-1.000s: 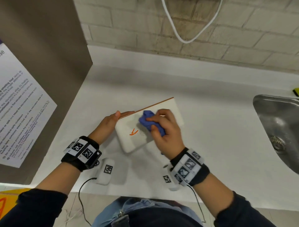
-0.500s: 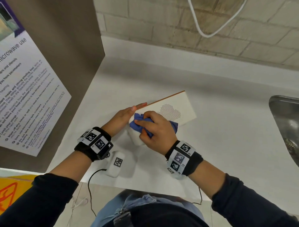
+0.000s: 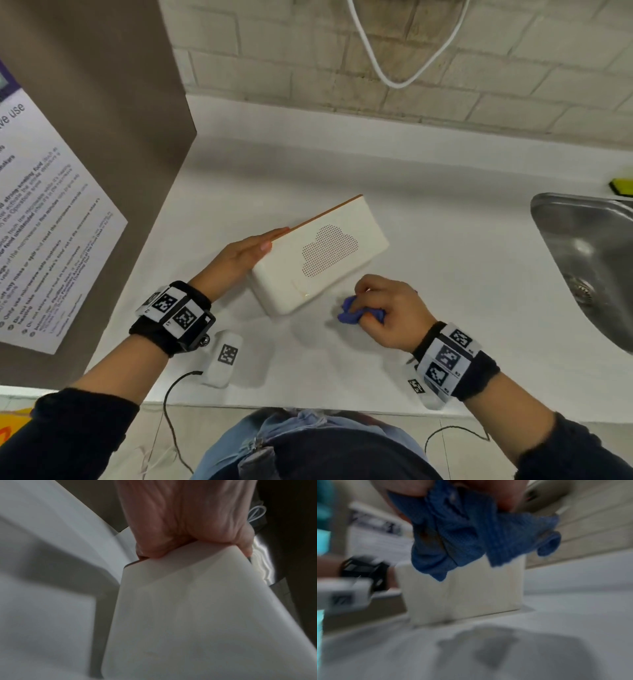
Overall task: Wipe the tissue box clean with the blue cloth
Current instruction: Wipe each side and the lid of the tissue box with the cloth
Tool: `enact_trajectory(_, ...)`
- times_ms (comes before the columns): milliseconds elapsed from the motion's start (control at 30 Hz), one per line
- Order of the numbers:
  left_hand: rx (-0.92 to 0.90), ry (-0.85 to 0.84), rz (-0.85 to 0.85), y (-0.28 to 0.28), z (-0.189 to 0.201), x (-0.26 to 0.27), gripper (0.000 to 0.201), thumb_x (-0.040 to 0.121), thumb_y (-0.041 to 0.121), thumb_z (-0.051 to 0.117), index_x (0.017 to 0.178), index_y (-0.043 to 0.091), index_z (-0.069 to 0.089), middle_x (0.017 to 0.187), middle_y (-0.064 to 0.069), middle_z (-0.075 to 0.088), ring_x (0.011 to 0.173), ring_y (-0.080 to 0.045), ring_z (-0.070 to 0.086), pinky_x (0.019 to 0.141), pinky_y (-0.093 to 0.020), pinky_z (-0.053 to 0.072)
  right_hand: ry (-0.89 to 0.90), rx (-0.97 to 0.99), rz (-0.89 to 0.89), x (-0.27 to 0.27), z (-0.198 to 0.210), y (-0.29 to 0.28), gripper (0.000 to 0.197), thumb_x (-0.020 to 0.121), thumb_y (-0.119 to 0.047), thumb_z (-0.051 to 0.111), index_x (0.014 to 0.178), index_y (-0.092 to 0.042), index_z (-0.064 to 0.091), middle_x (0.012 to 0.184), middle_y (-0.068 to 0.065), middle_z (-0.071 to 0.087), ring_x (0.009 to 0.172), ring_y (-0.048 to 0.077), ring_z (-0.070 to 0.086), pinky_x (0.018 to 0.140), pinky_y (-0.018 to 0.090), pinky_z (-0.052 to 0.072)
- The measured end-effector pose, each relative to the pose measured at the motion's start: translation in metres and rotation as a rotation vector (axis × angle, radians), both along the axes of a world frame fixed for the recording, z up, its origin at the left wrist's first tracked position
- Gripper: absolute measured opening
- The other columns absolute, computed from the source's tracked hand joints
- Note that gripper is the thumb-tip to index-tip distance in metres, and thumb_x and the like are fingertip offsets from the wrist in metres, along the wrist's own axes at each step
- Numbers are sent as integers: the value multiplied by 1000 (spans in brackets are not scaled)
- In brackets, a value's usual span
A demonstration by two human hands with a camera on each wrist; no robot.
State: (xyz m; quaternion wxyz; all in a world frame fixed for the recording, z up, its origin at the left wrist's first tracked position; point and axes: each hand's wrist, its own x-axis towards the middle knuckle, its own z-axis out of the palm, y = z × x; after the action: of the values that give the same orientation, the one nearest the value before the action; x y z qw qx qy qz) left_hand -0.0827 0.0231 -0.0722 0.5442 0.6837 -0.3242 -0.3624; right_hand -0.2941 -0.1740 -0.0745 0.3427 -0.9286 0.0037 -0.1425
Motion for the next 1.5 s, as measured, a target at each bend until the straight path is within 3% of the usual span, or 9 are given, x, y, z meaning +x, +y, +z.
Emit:
enact_trajectory(67,23,-95,-50,-3,5,1,32,86,41,56,116,54,54,110,21,62,107,7,54,94,-18,35,-96,167,-161,-7,3,-8,26,74,-21,51,69,-7,72,76,4,58,77,-13,59,65,18,50)
enact_trajectory(200,136,-384,-189,-8,6,8,57,68,76,49,122,59,42,105,0,51,111,-17,40,104,-26,27,-232,233,-296,-10,14,-6,26,77,-19,52,77,-5,73,79,6,55,82,-11,57,73,11,45)
enact_trajectory(367,51,-240,-125,-17,16,0,34,87,35,44,114,55,51,99,18,65,98,8,55,91,-11,37,-339,221,-327,12,8,20,32,85,-20,48,109,-6,63,103,5,52,99,-4,49,90,13,39)
enact_trajectory(533,44,-94,6,-16,12,2,27,95,30,43,117,34,58,123,8,59,108,6,55,92,-11,39,-197,213,-370,57,-12,64,44,87,-29,43,125,-9,51,120,12,52,109,14,41,98,11,26)
enact_trajectory(733,36,-27,47,-17,14,4,29,97,27,41,118,29,60,114,24,64,112,4,55,85,-4,40,-255,-11,115,64,-21,83,36,75,-12,53,110,-7,61,108,3,46,91,24,51,84,29,39)
enact_trajectory(833,35,-48,46,-17,15,4,31,95,28,44,121,24,60,121,17,60,110,6,56,86,-4,40,-239,-113,235,48,-25,55,32,72,-9,53,104,-12,60,104,9,53,84,27,53,79,34,43)
enact_trajectory(1067,39,-48,55,-19,12,2,30,97,21,41,119,25,60,113,24,62,103,12,56,80,-1,38,-251,150,-349,44,-28,13,17,80,-17,50,92,-11,59,101,13,56,97,25,59,84,47,49)
enact_trajectory(1300,34,-185,-92,-17,21,-3,31,94,14,49,116,36,52,99,26,66,99,12,57,80,-3,39,-124,-130,227,36,-19,54,23,73,-3,53,94,-4,60,97,15,55,78,35,57,70,39,49)
enact_trajectory(1500,187,-556,-271,-2,0,2,70,67,79,46,131,55,33,115,5,48,113,-10,38,103,-22,28,-271,88,-241,-17,8,-11,14,75,-13,51,85,-13,61,84,10,57,79,10,56,72,16,44)
